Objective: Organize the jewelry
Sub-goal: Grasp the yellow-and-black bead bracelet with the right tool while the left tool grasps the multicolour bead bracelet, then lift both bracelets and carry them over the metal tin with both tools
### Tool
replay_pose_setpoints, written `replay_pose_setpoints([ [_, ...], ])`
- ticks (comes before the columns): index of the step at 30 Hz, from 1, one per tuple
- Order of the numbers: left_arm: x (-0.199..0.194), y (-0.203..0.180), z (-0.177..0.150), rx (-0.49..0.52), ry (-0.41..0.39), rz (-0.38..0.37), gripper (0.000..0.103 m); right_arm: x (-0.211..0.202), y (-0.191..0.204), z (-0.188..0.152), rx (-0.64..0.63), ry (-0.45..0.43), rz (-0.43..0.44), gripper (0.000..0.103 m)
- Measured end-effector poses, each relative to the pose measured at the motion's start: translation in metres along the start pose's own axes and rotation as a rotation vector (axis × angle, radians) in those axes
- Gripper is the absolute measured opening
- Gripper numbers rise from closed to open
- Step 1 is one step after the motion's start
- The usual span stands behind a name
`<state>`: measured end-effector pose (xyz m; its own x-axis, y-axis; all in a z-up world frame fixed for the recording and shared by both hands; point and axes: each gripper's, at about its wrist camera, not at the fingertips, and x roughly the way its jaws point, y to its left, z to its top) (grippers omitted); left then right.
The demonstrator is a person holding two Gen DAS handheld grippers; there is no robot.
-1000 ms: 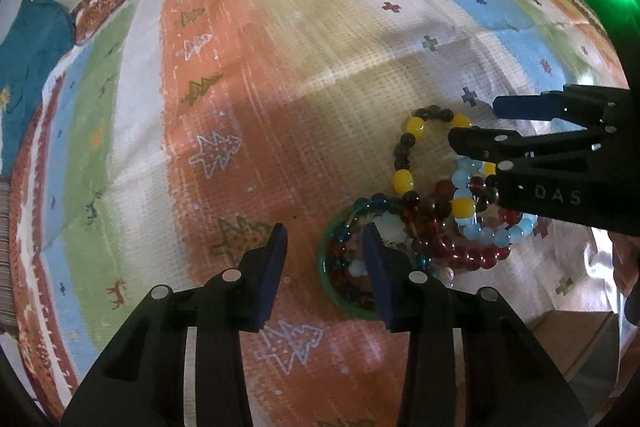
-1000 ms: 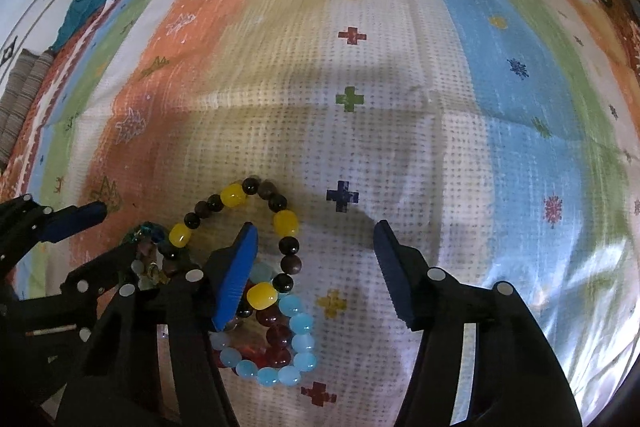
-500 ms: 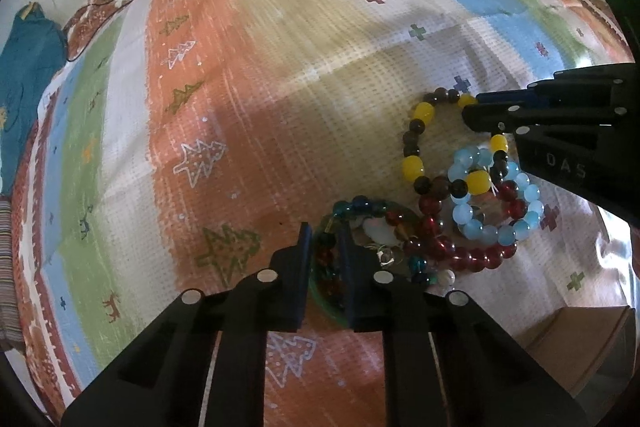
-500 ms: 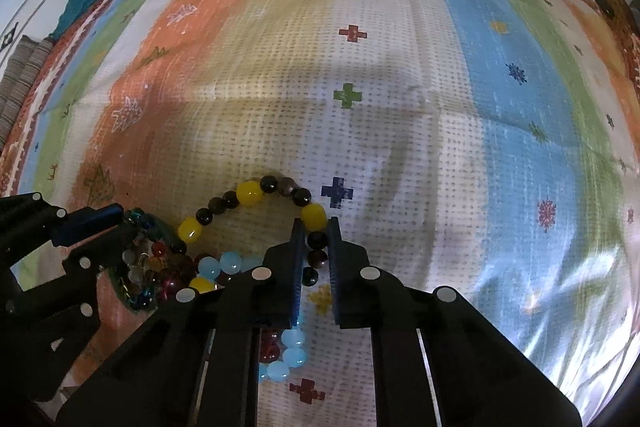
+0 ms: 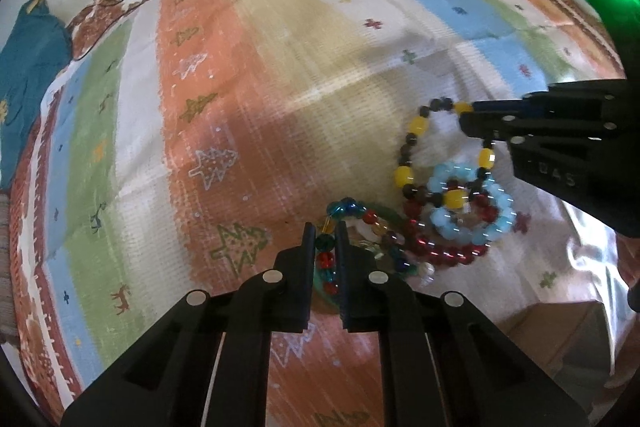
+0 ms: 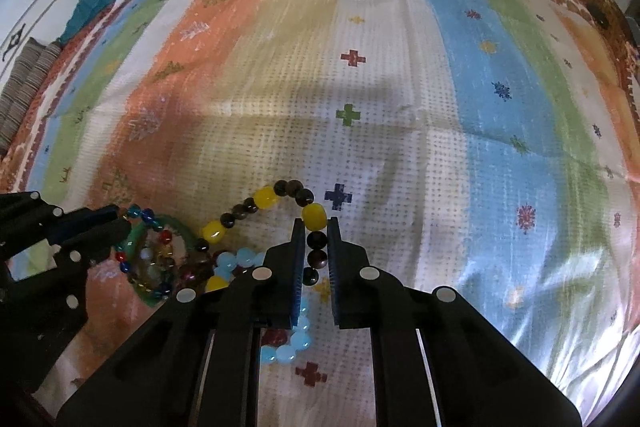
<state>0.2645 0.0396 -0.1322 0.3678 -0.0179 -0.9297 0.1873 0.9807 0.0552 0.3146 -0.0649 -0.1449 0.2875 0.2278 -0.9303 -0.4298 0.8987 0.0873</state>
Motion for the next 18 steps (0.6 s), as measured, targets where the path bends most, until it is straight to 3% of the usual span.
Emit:
replay_pose_setpoints([
  [18, -0.034, 0.000, -0.006, -0.080, -0.056, -0.065, 0.009, -0.041, 0.015, -0.008, -0.020, -0.085, -0.025, 0.012],
])
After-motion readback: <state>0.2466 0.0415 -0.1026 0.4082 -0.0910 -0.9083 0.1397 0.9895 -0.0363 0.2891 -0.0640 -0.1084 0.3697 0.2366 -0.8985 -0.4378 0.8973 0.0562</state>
